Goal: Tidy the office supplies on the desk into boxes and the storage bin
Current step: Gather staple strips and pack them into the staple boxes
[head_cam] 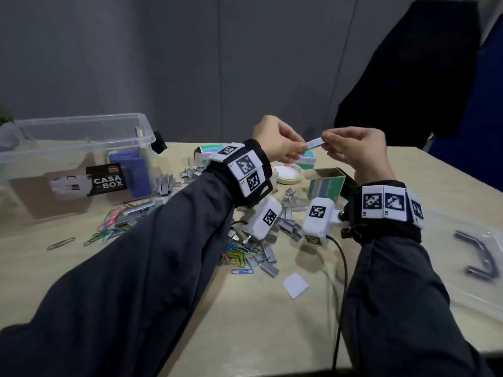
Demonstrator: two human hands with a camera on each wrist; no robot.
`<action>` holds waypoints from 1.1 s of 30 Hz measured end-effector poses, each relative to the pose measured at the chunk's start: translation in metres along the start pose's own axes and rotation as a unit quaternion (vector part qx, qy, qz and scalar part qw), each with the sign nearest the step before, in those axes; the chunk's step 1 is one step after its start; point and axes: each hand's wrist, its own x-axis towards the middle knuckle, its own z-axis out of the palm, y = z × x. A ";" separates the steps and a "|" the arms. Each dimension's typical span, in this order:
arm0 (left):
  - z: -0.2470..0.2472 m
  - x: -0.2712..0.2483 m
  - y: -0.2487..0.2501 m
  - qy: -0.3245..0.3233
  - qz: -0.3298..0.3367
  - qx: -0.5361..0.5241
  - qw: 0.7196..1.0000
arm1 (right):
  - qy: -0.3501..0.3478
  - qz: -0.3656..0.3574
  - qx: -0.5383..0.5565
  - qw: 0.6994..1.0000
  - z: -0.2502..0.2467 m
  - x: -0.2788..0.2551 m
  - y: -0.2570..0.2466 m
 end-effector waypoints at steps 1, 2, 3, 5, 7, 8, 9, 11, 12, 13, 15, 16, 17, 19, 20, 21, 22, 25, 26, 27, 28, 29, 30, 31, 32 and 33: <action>0.005 0.002 -0.002 -0.008 -0.001 0.029 1.000 | 0.035 0.016 -0.014 0.999 -0.004 0.002 0.004; 0.009 0.004 -0.003 -0.009 0.003 0.059 0.998 | 0.071 0.029 -0.035 0.996 -0.009 0.005 0.008; 0.013 0.005 -0.003 -0.010 0.012 0.086 0.996 | 0.102 0.037 -0.064 0.992 -0.014 0.007 0.011; 0.019 0.007 -0.001 -0.032 0.029 0.135 0.990 | 0.142 0.035 -0.138 0.980 -0.022 0.008 0.014; 0.024 0.009 0.000 -0.079 0.033 0.192 0.978 | 0.163 0.034 -0.206 0.964 -0.026 0.005 0.013; 0.027 0.009 0.000 -0.101 0.032 0.219 0.970 | 0.167 0.038 -0.231 0.958 -0.026 0.003 0.012; 0.030 0.010 0.000 -0.116 0.030 0.241 0.963 | 0.164 0.043 -0.250 0.953 -0.025 0.002 0.012; 0.035 0.012 -0.002 -0.135 0.025 0.266 0.954 | 0.151 0.054 -0.275 0.948 -0.023 0.002 0.010; 0.038 0.013 -0.003 -0.140 0.024 0.273 0.952 | 0.144 0.061 -0.286 0.946 -0.021 0.002 0.010; 0.040 0.014 -0.004 -0.143 0.026 0.277 0.950 | 0.137 0.070 -0.296 0.943 -0.019 0.002 0.010; 0.043 0.017 -0.005 -0.143 0.031 0.287 0.947 | 0.127 0.081 -0.315 0.937 -0.014 0.002 0.013; 0.044 0.017 -0.005 -0.141 0.032 0.292 0.945 | 0.122 0.084 -0.326 0.934 -0.012 0.002 0.014; 0.046 0.018 -0.006 -0.140 0.031 0.296 0.944 | 0.119 0.084 -0.337 0.930 -0.009 0.002 0.016; 0.047 0.019 -0.007 -0.138 0.027 0.298 0.944 | 0.117 0.084 -0.359 0.922 -0.007 0.003 0.019; 0.047 0.020 -0.007 -0.138 0.026 0.297 0.944 | 0.120 0.082 -0.370 0.918 -0.007 0.003 0.020; 0.047 0.020 -0.007 -0.138 0.026 0.297 0.945 | 0.124 0.079 -0.382 0.913 -0.007 0.004 0.020; 0.046 0.020 -0.007 -0.140 0.025 0.296 0.944 | 0.127 0.075 -0.393 0.907 -0.007 0.004 0.020; 0.046 0.020 -0.007 -0.144 0.022 0.299 0.943 | 0.117 0.071 -0.416 0.899 -0.008 0.004 0.021; 0.046 0.020 -0.006 -0.144 0.021 0.300 0.943 | 0.111 0.072 -0.419 0.898 -0.008 0.004 0.021; 0.046 0.019 -0.006 -0.145 0.020 0.301 0.942 | 0.107 0.075 -0.423 0.897 -0.008 0.005 0.022; 0.046 0.020 -0.006 -0.146 0.019 0.301 0.942 | 0.105 0.079 -0.430 0.893 -0.008 0.005 0.022; 0.046 0.020 -0.006 -0.147 0.016 0.301 0.942 | 0.101 0.085 -0.435 0.891 -0.009 0.005 0.022; 0.046 0.020 -0.006 -0.147 0.015 0.301 0.942 | 0.095 0.090 -0.436 0.891 -0.011 0.005 0.023; 0.046 0.020 -0.006 -0.147 0.013 0.301 0.942 | 0.087 0.094 -0.429 0.894 -0.013 0.005 0.023; 0.046 0.020 -0.006 -0.147 0.013 0.302 0.942 | 0.081 0.098 -0.414 0.901 -0.015 0.005 0.024; 0.046 0.020 -0.006 -0.146 0.013 0.303 0.942 | 0.079 0.098 -0.394 0.910 -0.018 0.004 0.024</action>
